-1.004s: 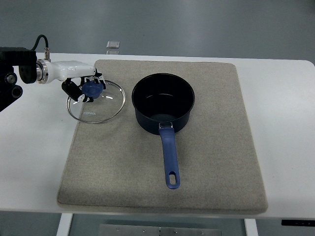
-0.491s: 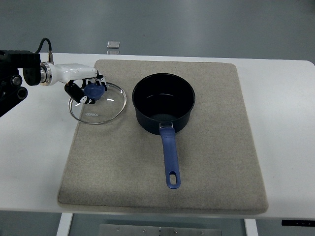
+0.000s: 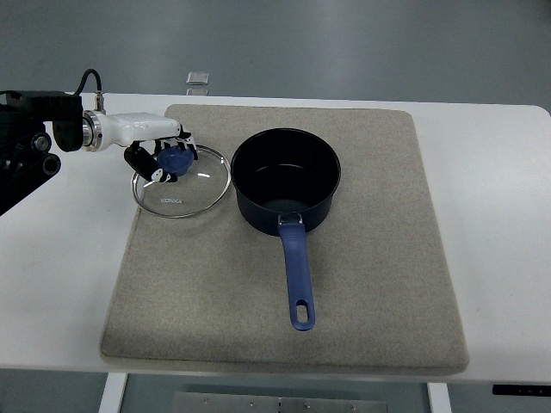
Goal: Open pot lid and place left with left hand
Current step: 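Open the left hand fingers and release the lid knob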
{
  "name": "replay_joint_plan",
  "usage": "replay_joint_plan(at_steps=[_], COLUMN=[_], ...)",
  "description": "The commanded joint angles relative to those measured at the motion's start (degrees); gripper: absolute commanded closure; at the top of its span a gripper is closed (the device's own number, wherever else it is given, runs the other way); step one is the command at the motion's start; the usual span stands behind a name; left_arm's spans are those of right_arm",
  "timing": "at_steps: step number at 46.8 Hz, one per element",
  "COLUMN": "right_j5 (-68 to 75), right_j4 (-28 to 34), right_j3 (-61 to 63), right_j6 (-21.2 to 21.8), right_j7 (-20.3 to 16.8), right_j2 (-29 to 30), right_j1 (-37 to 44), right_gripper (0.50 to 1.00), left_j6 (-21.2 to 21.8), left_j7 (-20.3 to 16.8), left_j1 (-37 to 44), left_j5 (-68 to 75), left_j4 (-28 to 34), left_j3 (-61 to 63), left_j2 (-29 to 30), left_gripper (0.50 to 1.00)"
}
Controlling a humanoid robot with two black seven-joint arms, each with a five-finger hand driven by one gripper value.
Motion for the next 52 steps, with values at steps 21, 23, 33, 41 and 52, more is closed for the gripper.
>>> replay_joint_plan(at_steps=[21, 23, 33, 41, 52], right_j5=[0.0, 0.0, 0.0, 0.0, 0.0], right_j4=[0.0, 0.0, 0.0, 0.0, 0.0], right_j3=[-0.01, 0.08, -0.01, -0.01, -0.01], right_j6=[0.0, 0.0, 0.0, 0.0, 0.0], right_j7=[0.0, 0.0, 0.0, 0.0, 0.0], right_j2=[0.0, 0.0, 0.0, 0.0, 0.0], right_j1=[0.0, 0.0, 0.0, 0.0, 0.0], right_gripper=[0.585, 0.585, 0.585, 0.585, 0.585], left_j6=[1.96, 1.96, 1.96, 1.35, 1.35], left_j7=[0.08, 0.08, -0.01, -0.01, -0.01], left_j1=[0.0, 0.0, -0.18, -0.44, -0.44], left_j5=[-0.71, -1.15, -6.5, -19.06, -38.66], left_j4=[-0.01, 0.08, -0.27, -0.36, 0.34], left_j3=[0.53, 0.36, -0.08, -0.08, -0.08], left_j2=[0.21, 0.56, 2.67, 4.43, 4.96], left_gripper=[0.607, 0.551, 0.512, 0.51, 0.51])
